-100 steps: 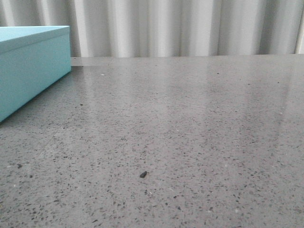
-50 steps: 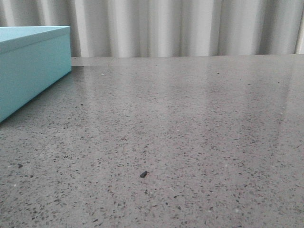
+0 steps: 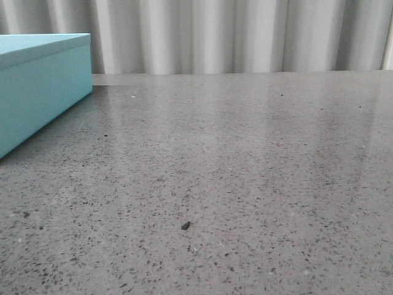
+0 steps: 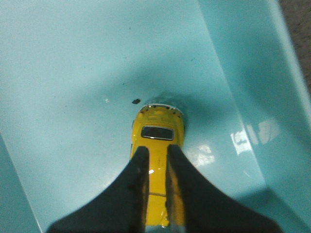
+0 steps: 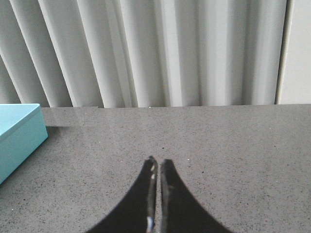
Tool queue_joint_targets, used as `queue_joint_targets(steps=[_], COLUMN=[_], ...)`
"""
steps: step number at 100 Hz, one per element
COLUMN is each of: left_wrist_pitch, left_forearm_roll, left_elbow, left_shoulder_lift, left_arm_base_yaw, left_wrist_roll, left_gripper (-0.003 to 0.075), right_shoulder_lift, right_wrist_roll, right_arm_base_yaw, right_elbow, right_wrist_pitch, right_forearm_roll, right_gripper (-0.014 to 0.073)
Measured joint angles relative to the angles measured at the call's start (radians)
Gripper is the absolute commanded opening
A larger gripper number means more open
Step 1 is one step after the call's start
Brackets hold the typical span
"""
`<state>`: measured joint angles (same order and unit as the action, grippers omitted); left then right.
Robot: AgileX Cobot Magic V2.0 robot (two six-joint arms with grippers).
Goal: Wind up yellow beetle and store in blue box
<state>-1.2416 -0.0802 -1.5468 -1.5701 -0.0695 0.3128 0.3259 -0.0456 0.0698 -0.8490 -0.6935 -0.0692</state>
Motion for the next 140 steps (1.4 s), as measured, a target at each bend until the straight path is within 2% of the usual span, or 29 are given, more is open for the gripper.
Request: queue_joint_targets(steps=[27, 51, 86, 96, 118, 140], left_wrist_pitch=[-0.002, 0.098, 0.339, 0.404, 0.444, 0.498], left_forearm_roll=[-0.069, -0.105, -0.108, -0.109, -0.125, -0.171], left_elbow=[0.002, 0.090, 0.463, 0.590, 0.802, 0.966], left_shoulder_lift=[0.219, 0.480, 0.952, 1.081, 1.321, 1.521], left_arm_base_yaw=[0.000, 0.000, 0.000, 0.000, 0.000, 0.000], left_wrist_roll=[0.000, -0.001, -0.001, -0.001, -0.001, -0.001], left_gripper=[-0.0021, -0.0021, -0.0021, -0.0021, -0.0021, -0.0021], right_shoulder_lift=[0.000, 0.000, 0.000, -0.013, -0.119, -0.202], right_wrist_roll=[0.000, 0.000, 0.000, 0.000, 0.000, 0.002], right_arm_base_yaw=[0.000, 0.000, 0.000, 0.000, 0.000, 0.000], right_elbow=[0.008, 0.051, 0.141, 0.195, 0.330, 0.442], right_wrist_pitch=[-0.014, -0.006, 0.039, 0.101, 0.291, 0.299], right_forearm_roll=[0.051, 0.099, 0.126, 0.128, 0.140, 0.142], right_gripper=[-0.0061, -0.0061, -0.0061, -0.0062, -0.0062, -0.0062])
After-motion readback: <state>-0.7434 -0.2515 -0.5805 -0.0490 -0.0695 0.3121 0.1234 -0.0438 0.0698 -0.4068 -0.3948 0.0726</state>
